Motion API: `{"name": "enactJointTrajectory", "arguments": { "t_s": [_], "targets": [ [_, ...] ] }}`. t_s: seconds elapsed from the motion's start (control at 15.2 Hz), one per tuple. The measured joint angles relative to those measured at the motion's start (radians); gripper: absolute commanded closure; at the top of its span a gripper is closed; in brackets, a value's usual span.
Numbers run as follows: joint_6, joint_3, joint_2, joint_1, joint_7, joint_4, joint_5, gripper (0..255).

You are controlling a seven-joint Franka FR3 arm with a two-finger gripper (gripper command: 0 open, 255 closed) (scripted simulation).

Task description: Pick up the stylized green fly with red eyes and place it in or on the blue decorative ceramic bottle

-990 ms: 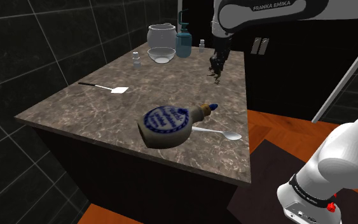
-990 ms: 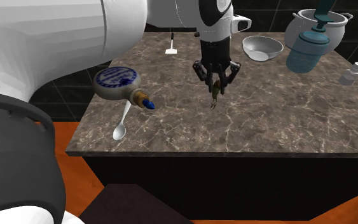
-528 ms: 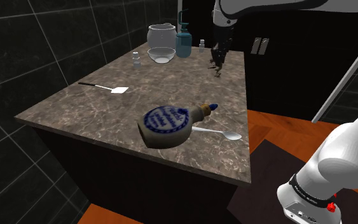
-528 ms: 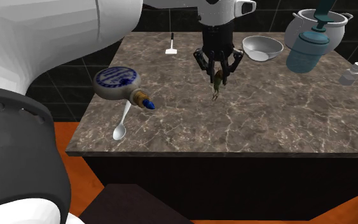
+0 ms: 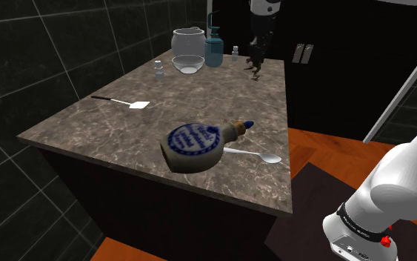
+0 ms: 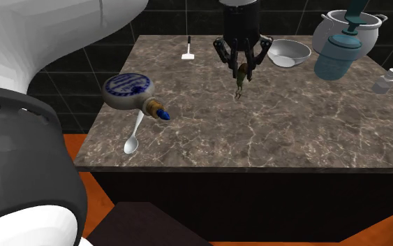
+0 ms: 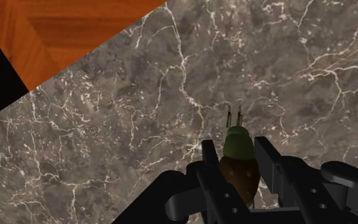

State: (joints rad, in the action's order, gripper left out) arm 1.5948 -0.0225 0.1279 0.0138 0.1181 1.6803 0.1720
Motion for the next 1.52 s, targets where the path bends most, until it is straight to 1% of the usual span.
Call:
{"name": "enactJointTrajectory", "arguments": {
  "t_s": [0.66,1.19,1.39,1.45,1.52],
  "targets": [
    [-0.144,-0.002,-0.056,0.0,0.023,-0.202,0.002,255],
    [-0.275,-0.006,-0.122,-0.003,0.041,-0.4,0.009,255],
    [-0.293,-0.03,-0.098,-0.027,-0.004,-0.385,0.01,255],
    [-0.313,-0.045,-0.109,-0.04,-0.027,-0.413,0.012,255],
    [-0.322,-0.059,-0.107,-0.054,-0.054,-0.414,0.013,255]
  ]
}}
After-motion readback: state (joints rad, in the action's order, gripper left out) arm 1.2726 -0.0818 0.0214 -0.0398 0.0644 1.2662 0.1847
